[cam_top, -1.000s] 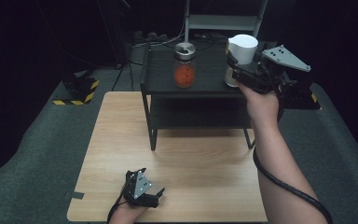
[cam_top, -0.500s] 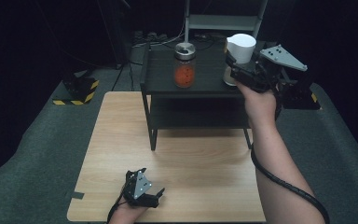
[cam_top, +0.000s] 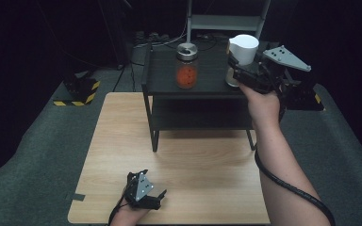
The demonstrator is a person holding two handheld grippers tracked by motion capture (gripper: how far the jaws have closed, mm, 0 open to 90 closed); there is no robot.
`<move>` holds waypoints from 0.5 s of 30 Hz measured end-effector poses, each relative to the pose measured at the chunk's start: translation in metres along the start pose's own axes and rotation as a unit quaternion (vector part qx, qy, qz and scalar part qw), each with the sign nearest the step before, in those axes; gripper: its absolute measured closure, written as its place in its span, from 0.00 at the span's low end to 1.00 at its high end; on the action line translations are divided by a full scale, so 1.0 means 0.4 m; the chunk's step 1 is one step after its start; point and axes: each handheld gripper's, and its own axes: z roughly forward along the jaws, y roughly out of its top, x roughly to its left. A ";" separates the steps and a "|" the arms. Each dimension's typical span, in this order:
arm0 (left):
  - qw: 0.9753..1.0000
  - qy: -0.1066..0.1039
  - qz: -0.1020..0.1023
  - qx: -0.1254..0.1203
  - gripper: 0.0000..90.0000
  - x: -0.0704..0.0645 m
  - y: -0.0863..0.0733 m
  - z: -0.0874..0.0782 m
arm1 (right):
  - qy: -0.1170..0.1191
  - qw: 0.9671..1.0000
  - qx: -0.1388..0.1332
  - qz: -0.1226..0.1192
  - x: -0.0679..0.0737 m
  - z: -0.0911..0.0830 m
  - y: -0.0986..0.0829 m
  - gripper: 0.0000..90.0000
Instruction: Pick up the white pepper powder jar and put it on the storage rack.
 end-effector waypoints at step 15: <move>1.000 0.001 0.000 0.000 0.01 -0.001 0.000 0.000 | -0.004 1.000 0.015 -0.002 0.001 -0.008 0.018 0.02</move>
